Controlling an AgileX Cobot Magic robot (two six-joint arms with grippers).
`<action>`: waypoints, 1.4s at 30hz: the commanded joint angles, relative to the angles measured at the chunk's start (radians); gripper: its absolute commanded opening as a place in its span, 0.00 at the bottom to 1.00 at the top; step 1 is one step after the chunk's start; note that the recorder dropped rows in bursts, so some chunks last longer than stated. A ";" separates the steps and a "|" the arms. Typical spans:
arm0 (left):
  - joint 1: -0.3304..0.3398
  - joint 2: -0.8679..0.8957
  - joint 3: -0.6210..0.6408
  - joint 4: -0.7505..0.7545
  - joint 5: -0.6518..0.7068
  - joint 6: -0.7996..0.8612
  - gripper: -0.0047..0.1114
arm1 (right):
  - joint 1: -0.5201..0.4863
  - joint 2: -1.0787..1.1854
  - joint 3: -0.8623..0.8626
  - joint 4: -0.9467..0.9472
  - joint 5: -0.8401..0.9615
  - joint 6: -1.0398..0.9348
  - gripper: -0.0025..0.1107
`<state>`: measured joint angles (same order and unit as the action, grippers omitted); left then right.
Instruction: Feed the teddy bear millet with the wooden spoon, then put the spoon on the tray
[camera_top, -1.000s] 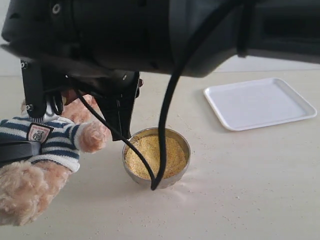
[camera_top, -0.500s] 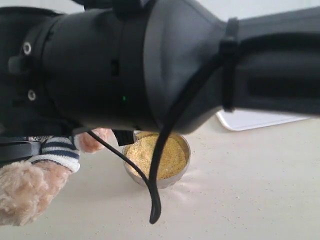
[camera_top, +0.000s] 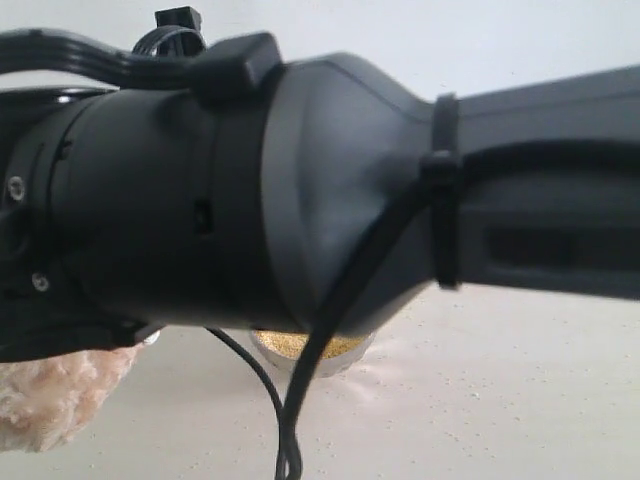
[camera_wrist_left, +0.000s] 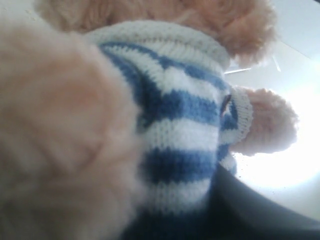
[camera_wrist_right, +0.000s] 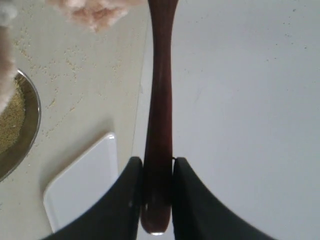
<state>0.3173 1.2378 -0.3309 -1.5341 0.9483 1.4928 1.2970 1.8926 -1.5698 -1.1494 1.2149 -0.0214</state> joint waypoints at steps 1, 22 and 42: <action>0.001 -0.007 0.000 -0.017 0.018 0.004 0.08 | 0.001 -0.008 0.003 -0.023 0.006 0.031 0.02; 0.001 -0.007 0.000 -0.017 0.018 0.004 0.08 | -0.062 -0.080 0.015 0.166 0.006 0.183 0.02; 0.001 -0.007 0.000 -0.017 0.018 0.004 0.08 | -0.374 -0.301 0.266 0.732 0.006 0.004 0.02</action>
<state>0.3173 1.2378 -0.3309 -1.5341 0.9483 1.4928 0.9774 1.6034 -1.3126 -0.4889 1.2224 0.0478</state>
